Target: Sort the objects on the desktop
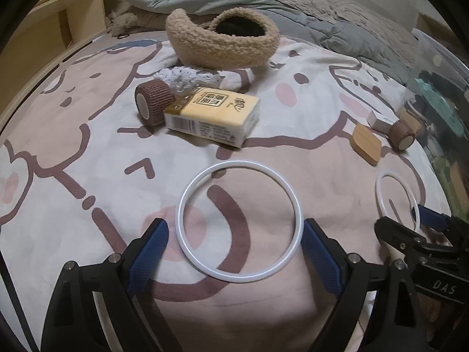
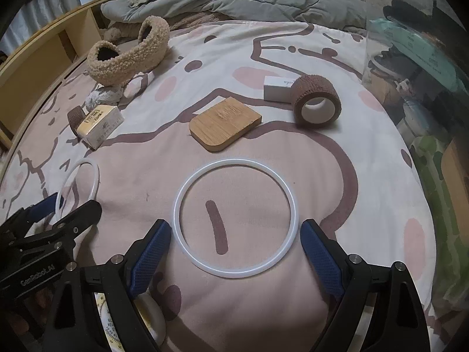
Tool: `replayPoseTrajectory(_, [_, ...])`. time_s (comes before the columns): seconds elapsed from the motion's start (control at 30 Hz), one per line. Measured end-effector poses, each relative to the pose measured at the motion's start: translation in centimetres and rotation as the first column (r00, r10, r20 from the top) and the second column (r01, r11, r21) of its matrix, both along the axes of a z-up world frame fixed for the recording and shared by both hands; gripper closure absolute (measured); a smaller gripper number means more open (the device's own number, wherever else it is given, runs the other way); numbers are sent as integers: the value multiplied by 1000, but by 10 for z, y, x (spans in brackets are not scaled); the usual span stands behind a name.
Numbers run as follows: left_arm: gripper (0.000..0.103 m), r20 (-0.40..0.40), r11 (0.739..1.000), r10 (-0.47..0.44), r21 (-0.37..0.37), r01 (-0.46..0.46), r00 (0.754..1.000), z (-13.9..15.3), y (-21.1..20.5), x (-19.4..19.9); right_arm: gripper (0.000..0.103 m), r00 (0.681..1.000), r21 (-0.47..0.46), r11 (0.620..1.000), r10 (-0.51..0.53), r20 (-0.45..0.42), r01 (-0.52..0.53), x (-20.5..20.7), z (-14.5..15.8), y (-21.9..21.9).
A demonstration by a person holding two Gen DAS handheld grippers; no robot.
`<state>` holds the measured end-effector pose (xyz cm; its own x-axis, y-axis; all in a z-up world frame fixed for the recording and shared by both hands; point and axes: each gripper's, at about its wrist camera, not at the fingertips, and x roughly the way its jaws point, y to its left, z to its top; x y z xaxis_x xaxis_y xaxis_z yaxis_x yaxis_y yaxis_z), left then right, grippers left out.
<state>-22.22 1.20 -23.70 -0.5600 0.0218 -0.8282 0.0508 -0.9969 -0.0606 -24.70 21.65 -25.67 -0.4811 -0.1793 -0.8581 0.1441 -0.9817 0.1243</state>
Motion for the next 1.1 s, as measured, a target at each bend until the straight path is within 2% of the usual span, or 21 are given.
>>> replayPoseTrajectory(0.27, [11,-1,1000,-3,-10,3,1000,0,1,1,20,1000,15,1000,-3,7,3,2,2,-1])
replayPoseTrajectory(0.47, [11,-6,1000,-5,-24,4,1000,-1,2,1,21,1000,26,1000,-6,4,6,2,2,-2])
replayPoseTrajectory(0.63, [21,-8,1000,-6,-25,5,1000,0,3,1,21,1000,40,999,-8,-2,8,2,3,-4])
replayPoseTrajectory(1.1, [21,-11,1000,-6,-27,6,1000,3,5,2,21,1000,43,999,-9,-4,10,2,3,-4])
